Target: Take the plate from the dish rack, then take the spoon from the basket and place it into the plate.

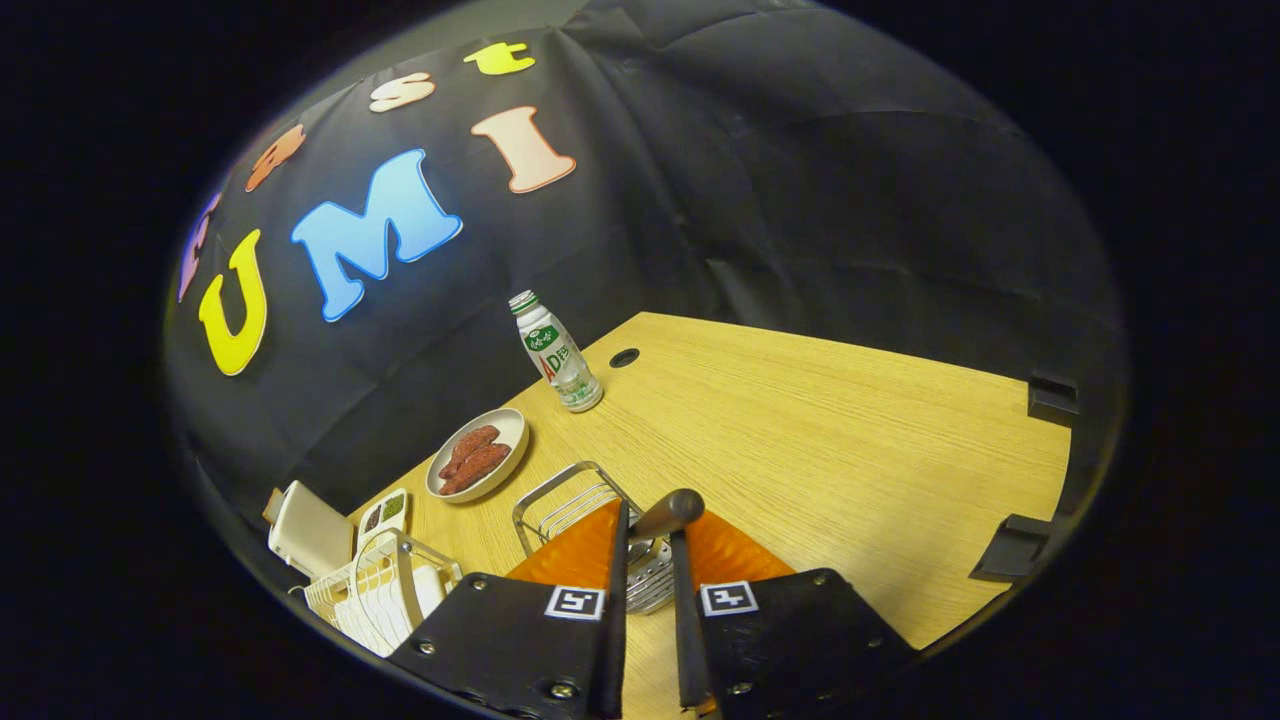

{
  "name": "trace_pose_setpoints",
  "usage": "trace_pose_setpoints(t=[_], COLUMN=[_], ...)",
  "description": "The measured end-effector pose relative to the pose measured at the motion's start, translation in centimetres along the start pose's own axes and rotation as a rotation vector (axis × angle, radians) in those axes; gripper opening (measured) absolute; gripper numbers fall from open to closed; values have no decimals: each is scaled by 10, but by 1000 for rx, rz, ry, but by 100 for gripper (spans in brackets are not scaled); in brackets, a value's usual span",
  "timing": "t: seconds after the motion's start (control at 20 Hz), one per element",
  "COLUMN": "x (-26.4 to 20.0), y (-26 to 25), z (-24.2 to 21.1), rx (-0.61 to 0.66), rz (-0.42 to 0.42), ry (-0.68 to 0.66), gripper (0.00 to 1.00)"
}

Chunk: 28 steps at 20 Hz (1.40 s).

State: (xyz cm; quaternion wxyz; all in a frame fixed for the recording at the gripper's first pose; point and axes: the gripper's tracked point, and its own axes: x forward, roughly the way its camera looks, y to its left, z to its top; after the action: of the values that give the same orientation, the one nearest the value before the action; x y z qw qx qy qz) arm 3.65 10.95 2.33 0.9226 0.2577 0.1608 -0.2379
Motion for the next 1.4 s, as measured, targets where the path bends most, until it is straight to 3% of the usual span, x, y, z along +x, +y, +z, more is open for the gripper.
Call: trace_pose_setpoints(t=[0.1, 0.15, 0.25, 0.35, 0.6, 0.9, 1.25, 1.4], x=[-3, 4, -2, -6, -8, -44, -119, -154], y=[-1, 5, 9, 18, 40, 71, 119, 147], z=[9, 9, 18, 21, 26, 44, 60, 48], rx=[-16, -6, -68, -127, -235, -388, -491, -558], rz=[-6, 37, 44, 56, 84, 121, 186, 254], ry=[-26, -40, -55, -51, -53, -95, -169, -173], gripper=[21, 21, 6, 3, 3, 3, 3, 3])
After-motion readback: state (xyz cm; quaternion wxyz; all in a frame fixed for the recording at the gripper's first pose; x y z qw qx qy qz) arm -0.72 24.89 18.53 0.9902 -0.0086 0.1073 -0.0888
